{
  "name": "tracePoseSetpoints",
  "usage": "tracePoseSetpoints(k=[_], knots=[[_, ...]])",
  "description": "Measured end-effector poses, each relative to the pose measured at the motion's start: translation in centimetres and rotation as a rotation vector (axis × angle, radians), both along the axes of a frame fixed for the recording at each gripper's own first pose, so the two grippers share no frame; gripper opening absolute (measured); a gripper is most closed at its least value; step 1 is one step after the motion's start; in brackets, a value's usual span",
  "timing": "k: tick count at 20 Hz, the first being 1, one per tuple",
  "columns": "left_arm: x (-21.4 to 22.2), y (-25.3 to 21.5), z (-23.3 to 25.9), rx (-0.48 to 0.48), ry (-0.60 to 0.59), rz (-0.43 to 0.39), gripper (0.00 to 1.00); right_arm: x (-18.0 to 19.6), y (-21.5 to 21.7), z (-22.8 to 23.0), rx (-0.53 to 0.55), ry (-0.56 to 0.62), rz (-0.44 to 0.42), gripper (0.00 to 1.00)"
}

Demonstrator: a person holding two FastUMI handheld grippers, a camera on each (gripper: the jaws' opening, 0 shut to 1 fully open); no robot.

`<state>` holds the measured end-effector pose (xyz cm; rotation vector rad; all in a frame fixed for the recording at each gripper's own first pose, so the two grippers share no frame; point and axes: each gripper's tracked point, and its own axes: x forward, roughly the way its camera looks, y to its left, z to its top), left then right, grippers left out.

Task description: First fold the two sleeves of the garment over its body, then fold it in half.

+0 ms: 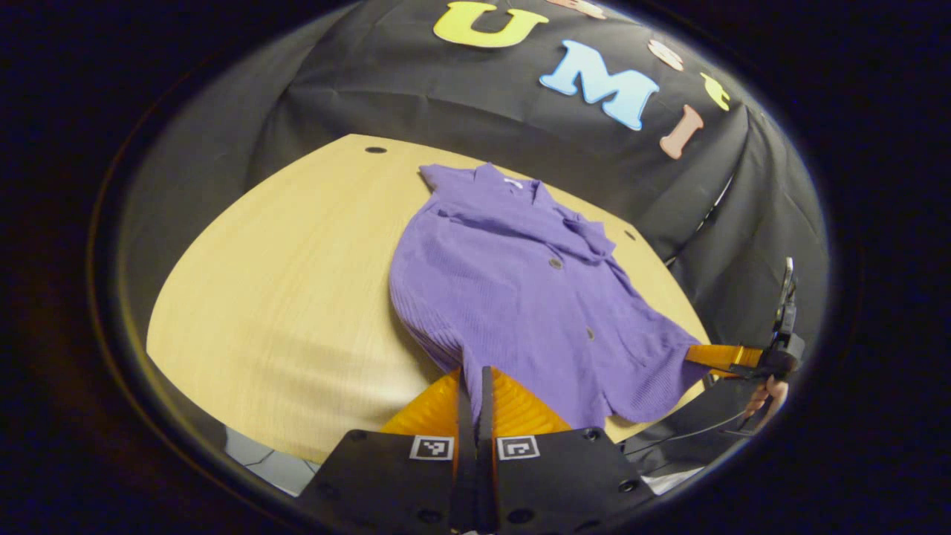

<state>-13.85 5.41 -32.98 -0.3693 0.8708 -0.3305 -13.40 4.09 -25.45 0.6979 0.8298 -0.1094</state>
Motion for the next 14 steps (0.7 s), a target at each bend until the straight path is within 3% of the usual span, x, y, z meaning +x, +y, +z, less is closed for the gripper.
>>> tracePoseSetpoints(k=[4, 14], knots=[[3.1, -0.5, 3.5, -0.060, -0.034, 0.019, 0.07, 3.4, 0.0, 3.0, 0.036, -0.061, 0.009, 0.05], [15.1, -2.6, 10.8, -0.080, -0.175, 0.031, 0.07, 15.2, -1.1, 9.8, 0.060, -0.231, 0.053, 0.04]])
